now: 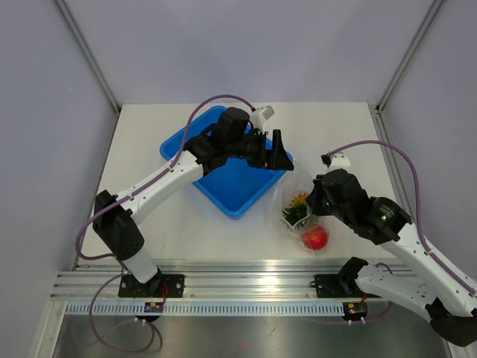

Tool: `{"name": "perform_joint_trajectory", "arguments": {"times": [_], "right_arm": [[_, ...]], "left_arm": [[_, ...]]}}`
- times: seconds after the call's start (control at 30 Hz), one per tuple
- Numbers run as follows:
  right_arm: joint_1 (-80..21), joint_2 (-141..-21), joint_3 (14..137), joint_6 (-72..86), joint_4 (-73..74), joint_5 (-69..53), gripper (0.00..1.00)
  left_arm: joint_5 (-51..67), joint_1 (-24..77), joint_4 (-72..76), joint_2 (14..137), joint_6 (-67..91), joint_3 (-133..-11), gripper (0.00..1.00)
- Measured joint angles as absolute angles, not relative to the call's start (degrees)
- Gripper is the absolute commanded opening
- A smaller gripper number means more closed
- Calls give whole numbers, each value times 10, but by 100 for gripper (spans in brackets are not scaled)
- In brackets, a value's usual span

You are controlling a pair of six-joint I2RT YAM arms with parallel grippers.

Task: Place the food in the zip-top bag and seal the zipper
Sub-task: Adjust the zipper food storage bag at the center of the board.

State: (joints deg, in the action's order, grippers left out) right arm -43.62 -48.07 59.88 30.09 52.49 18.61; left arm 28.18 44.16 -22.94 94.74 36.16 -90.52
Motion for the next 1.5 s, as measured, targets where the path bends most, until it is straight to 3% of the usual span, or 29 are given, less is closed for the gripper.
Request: {"name": "perform_joint_trajectory", "arguments": {"times": [0.47, 0.73, 0.93, 1.23, 1.5], "right_arm": [[-436, -471, 595, 268, 517, 150, 0], [-436, -463, 595, 261, 523, 134, 0], [-436, -451, 595, 258, 531, 123, 0], [-436, -450, 595, 254, 531, 107, 0], [-436, -459, 595, 252, 531, 95, 0]], "left_arm": [[249, 448, -305, 962, 238, -912, 86], [244, 460, -309, 988, 222, -910, 77], [245, 459, -254, 945, 148, -829, 87], [248, 457, -191, 819, -8, -707, 81], [275, 470, -158, 825, -33, -700, 77]]}}
